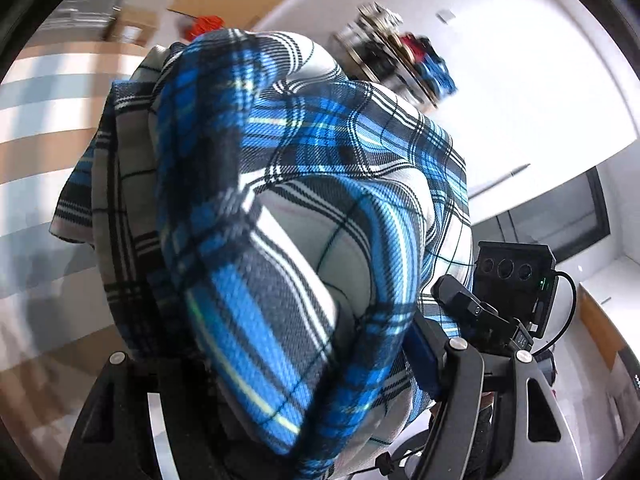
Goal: Fold large clothes
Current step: 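Lift the shirt bundle off the bed with both grippers, then carry the bundle over the grey bench and lower it with both grippers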
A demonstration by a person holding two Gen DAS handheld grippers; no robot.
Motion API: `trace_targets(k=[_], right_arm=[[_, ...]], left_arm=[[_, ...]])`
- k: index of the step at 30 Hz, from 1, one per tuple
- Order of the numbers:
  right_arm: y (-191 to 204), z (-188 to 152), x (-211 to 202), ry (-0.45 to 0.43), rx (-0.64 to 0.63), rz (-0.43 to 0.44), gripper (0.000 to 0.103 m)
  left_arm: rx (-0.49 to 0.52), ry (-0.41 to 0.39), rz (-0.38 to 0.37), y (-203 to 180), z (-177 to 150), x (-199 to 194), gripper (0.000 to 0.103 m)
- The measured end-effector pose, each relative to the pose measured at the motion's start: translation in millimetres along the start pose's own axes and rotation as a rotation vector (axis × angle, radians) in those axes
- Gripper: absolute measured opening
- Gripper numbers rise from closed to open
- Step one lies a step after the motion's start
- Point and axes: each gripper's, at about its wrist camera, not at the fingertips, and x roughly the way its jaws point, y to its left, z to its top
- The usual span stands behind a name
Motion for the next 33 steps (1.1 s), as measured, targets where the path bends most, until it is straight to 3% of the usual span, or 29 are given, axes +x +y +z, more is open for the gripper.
trace_targets(k=[9, 12, 16, 21, 24, 26, 28, 30, 31, 33], right_arm=[[-152.4, 10.2, -39.9, 0.006, 0.154, -0.091, 0.055], [-188.4, 10.3, -41.9, 0.039, 0.183, -0.134, 0.055], [-218.6, 10.5, -39.2, 0.058, 0.220, -0.113, 0.062], [-213.4, 13.3, -45.6, 0.079, 0.163, -0.216, 0.083], [-194.0, 14.9, -63.5, 0.060, 0.110, -0.309, 0.083], [-171.5, 17.0, -83.9, -0.037, 0.035, -0.370, 0.083], [-144.8, 17.3, -96.1, -0.114, -0.026, -0.374, 0.085], [-115.4, 15.3, -87.4, -0.102, -0.103, -0.341, 0.085], [-108.3, 13.3, -80.6, -0.089, -0.131, -0.348, 0.085], [-85.6, 3.4, -50.2, -0.012, -0.212, -0.438, 0.085]], left_arm=[[0.021, 0.113, -0.034, 1.6, 24.7, 185.2, 0.069], [0.011, 0.139, 0.011, 8.6, 22.7, 219.0, 0.069], [0.111, 0.149, 0.065, 4.0, 21.9, 235.3, 0.071], [0.175, 0.114, 0.141, 13.4, 17.4, 198.9, 0.071], [0.227, 0.040, 0.202, 10.5, 15.7, 171.2, 0.071], [0.298, 0.009, 0.235, -0.7, 5.2, 161.1, 0.071], [0.375, -0.019, 0.270, -23.3, 10.5, 158.8, 0.071], [0.415, -0.065, 0.269, -39.7, 16.0, 154.2, 0.072], [0.435, -0.067, 0.258, -45.5, 17.3, 158.0, 0.080], [0.448, -0.040, 0.266, -48.2, 27.3, 174.8, 0.084]])
